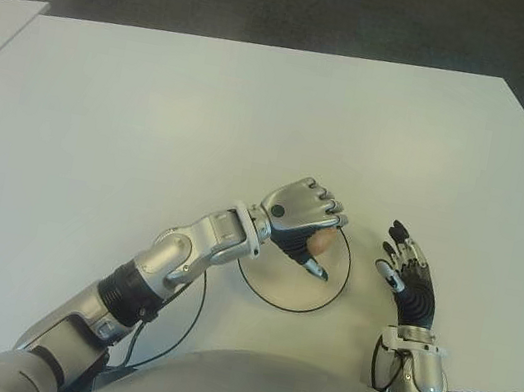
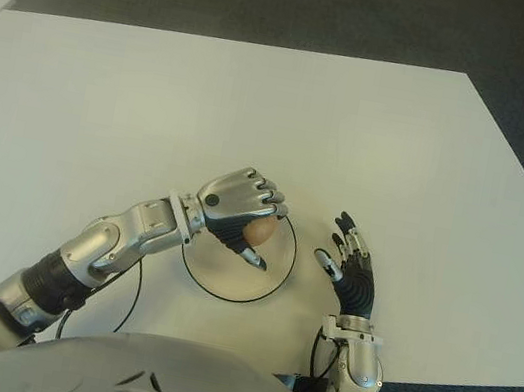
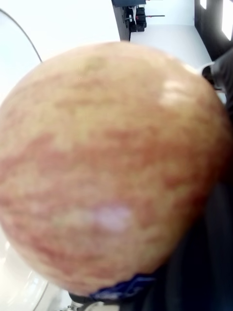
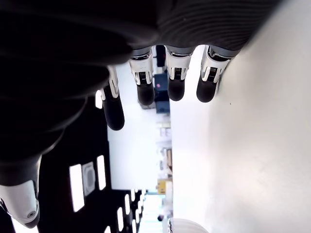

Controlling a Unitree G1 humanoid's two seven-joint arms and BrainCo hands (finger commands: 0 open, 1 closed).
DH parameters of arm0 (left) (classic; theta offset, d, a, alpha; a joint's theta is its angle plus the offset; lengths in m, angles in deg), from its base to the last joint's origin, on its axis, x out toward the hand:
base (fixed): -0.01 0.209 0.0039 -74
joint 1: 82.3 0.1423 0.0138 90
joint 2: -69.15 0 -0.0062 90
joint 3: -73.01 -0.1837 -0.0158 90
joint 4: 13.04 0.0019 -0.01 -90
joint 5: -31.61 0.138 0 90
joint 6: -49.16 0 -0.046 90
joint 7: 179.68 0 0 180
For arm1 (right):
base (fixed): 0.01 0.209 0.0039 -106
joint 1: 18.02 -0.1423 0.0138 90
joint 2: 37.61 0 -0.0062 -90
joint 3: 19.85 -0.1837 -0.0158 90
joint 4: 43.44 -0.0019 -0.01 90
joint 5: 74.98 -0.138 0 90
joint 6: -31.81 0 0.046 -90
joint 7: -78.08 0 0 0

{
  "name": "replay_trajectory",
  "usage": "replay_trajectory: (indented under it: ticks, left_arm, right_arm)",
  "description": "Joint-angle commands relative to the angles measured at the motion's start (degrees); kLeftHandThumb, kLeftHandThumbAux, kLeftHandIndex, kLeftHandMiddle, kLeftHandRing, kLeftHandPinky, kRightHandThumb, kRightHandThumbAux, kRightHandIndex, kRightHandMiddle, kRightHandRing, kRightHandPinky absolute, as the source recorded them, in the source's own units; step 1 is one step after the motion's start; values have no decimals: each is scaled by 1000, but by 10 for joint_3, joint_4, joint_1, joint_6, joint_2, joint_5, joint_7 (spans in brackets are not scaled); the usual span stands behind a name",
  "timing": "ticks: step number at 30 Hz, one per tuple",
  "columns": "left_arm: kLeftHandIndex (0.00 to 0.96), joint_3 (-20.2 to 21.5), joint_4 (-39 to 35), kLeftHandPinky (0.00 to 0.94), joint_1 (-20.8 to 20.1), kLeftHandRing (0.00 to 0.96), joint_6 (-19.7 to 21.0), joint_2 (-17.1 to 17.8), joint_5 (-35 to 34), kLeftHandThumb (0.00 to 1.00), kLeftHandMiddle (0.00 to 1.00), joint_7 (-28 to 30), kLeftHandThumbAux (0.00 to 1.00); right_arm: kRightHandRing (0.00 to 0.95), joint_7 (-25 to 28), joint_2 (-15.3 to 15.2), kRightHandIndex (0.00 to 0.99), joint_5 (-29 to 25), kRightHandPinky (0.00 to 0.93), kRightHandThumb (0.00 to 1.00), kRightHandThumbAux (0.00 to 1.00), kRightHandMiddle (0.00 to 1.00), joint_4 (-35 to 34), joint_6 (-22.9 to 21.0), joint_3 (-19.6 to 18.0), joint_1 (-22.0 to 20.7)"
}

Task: Put the apples into the plate.

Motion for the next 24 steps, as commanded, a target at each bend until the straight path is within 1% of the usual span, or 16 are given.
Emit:
replay_trajectory:
  ticks: [1, 7, 11, 14, 19, 24]
  left_arm:
    - [2, 11, -5, 3, 1, 3, -12, 17, -1, 153, 3, -30, 226]
    - [0, 11, -9, 0, 1, 0, -15, 21, -4, 143, 0, -39, 220]
    - [0, 12, -14, 0, -2, 0, -17, 24, -9, 136, 0, -30, 218]
    - [0, 13, -22, 0, -1, 0, -10, 25, -5, 133, 0, -21, 222]
    - [0, 17, -30, 0, 2, 0, 7, 24, 5, 124, 0, -17, 243]
    - [0, 24, -32, 0, 4, 0, 29, 23, 17, 121, 0, -20, 262]
  right_arm:
    - [37, -9, 6, 156, 23, 52, 164, 622, 91, 40, -48, 14, 34]
    - [38, -10, 4, 126, 24, 56, 137, 626, 84, 38, -53, 16, 36]
    - [41, -10, 5, 124, 21, 56, 138, 631, 86, 42, -52, 16, 32]
    - [41, -8, 4, 129, 16, 60, 147, 631, 86, 43, -59, 16, 31]
    - [55, -1, 3, 147, 5, 97, 189, 619, 96, 49, -69, 16, 27]
    - [67, 12, 8, 180, -17, 92, 240, 611, 111, 64, -65, 15, 21]
